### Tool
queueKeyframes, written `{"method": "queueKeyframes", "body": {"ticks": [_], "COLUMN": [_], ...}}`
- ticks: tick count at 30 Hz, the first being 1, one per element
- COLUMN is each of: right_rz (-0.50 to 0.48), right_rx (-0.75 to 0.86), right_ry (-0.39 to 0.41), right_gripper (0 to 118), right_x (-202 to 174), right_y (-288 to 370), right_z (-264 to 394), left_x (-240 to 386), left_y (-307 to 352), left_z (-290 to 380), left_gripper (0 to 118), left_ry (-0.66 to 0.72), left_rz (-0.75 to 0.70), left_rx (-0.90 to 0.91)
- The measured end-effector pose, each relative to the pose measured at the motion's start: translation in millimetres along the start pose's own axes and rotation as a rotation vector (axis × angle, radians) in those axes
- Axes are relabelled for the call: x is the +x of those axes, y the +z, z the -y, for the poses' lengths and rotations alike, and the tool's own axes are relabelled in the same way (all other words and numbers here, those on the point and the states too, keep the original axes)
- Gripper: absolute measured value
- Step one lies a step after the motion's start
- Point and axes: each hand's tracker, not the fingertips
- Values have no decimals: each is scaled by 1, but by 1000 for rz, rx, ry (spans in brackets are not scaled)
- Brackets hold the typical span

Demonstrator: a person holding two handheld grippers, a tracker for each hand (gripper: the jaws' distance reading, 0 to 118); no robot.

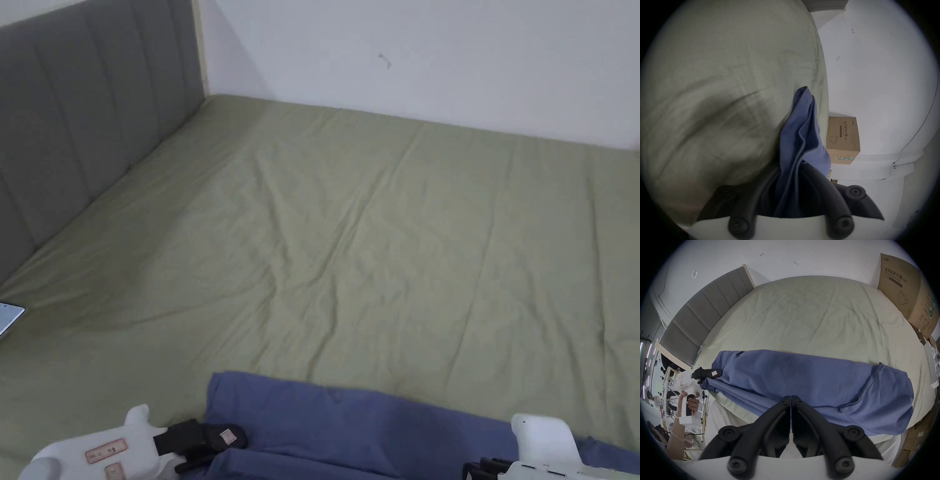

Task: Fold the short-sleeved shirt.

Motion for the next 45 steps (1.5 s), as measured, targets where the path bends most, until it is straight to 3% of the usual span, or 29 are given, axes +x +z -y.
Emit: {"method": "queueKeyframes", "body": {"ticks": [5,9,14,19,24,25,27,28,29,33,34,35,37,40,42,45], "right_rz": [14,-4,69,53,94,98,105,108,112,118,114,108,96,82,69,71], "right_rx": [31,59,99,128,143,147,145,143,141,130,128,128,125,120,120,114], "right_ry": [-43,-120,-165,-288,-384,-413,-457,-467,-476,-491,-496,-500,-498,-487,-475,-456], "right_gripper": [1,1,1,1,1,1,1,1,1,1,1,1,1,1,1,1], "right_x": [16,38,65,100,134,142,153,158,162,169,169,169,168,164,161,158], "right_y": [13,27,47,63,74,77,79,80,81,81,81,80,78,75,75,74], "right_z": [-1,2,13,32,52,57,65,68,71,79,80,81,80,78,76,75], "left_x": [45,114,222,258,241,237,233,233,232,234,232,233,227,221,217,213], "left_y": [9,7,-28,-104,-186,-198,-210,-211,-207,-194,-188,-182,-176,-182,-186,-197], "left_z": [0,22,92,169,218,223,227,227,223,198,191,185,181,192,205,227], "left_gripper": [7,7,7,7,9,26,85,105,105,103,93,74,8,5,5,5], "left_ry": [-121,-302,-709,-1080,-1112,-1098,-1060,-1015,-990,-889,-844,-799,-752,-865,-907,-863], "left_rz": [-139,-133,-188,-275,-298,-300,-305,-281,-241,-293,-286,-261,-250,-412,-402,-302], "left_rx": [26,46,-20,-194,-347,-357,-414,-411,-382,-263,-250,-228,-210,-204,-256,-359]}}
